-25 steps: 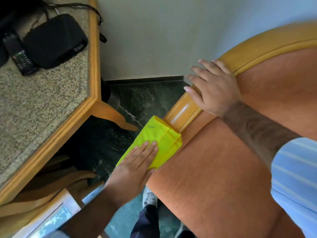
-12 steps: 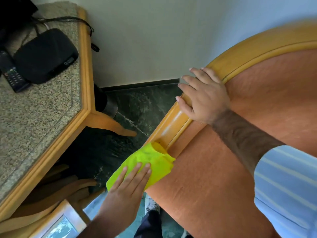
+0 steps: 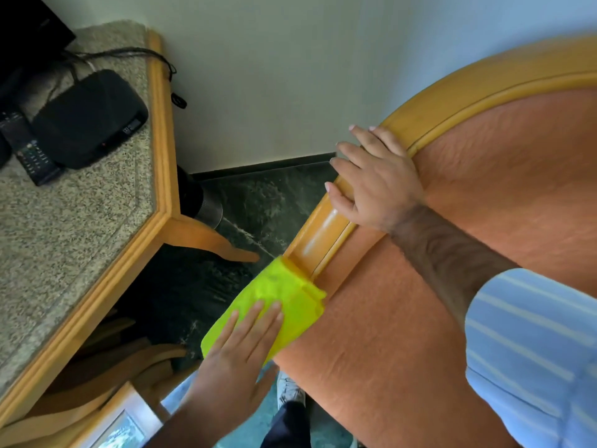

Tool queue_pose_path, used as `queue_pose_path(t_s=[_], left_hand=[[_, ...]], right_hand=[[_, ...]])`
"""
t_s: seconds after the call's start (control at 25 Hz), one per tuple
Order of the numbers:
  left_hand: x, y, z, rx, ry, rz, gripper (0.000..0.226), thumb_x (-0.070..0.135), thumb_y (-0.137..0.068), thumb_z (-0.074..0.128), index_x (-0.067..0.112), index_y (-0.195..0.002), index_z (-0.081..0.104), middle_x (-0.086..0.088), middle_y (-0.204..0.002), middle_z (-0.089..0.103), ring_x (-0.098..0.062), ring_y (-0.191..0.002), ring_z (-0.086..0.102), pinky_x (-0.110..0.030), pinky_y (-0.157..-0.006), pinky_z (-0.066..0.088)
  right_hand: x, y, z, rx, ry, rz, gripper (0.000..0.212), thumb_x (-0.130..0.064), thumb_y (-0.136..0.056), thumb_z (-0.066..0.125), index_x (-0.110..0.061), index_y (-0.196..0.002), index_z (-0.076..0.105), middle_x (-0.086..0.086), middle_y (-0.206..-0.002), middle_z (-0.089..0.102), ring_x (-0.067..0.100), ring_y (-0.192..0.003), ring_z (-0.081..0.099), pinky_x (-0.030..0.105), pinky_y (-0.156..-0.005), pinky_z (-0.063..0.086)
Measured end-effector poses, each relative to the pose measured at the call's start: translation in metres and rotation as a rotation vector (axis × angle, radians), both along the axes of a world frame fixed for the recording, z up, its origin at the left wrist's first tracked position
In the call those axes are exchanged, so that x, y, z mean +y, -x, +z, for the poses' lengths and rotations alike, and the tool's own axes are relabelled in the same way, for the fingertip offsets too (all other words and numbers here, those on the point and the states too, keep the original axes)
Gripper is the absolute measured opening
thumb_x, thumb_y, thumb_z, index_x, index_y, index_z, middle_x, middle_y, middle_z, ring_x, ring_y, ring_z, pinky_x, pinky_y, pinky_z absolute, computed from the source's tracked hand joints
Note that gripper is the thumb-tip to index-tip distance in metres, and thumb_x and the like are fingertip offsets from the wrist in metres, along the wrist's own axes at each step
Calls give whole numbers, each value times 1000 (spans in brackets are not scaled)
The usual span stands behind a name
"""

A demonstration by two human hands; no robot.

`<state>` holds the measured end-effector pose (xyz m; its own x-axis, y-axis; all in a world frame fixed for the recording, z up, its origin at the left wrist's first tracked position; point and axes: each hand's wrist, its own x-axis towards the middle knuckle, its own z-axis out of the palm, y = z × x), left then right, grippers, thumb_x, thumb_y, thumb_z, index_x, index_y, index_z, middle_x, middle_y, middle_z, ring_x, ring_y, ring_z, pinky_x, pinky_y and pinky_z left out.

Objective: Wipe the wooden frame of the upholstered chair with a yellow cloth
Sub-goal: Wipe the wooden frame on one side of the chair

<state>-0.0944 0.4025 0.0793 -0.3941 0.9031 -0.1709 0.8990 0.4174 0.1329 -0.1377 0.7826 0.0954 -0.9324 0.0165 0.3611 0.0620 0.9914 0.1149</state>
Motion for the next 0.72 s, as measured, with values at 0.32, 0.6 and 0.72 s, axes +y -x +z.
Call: queue_pose_path(t_s=[0.32, 0.6, 0.72], left_hand=[[128, 38, -5, -179, -160, 173, 80, 41, -98, 62, 8, -162, 27, -5, -172, 18, -29, -161, 13, -51, -128, 24], [3, 13, -6, -107, -17, 54, 80, 55, -98, 54, 15, -163, 28, 2, -174, 17, -24, -161, 17, -50, -121, 34], [86, 31, -1, -174, -91, 136, 81, 50, -96, 59, 10, -161, 31, -4, -172, 20, -29, -160, 17, -52, -123, 35]], right_hand=[[4, 1, -4, 6, -24, 18, 50, -50, -102, 39, -13, -116, 70, 9, -130, 70, 36, -140, 52, 51, -120, 37], [0, -1, 1, -30, -4, -20, 52, -50, -101, 37, -13, -117, 71, 7, -132, 70, 32, -143, 50, 50, -121, 35], [0, 0, -2, -10, -1, -14, 51, -49, -101, 37, -15, -117, 71, 7, -132, 70, 33, -142, 51, 50, -121, 35]])
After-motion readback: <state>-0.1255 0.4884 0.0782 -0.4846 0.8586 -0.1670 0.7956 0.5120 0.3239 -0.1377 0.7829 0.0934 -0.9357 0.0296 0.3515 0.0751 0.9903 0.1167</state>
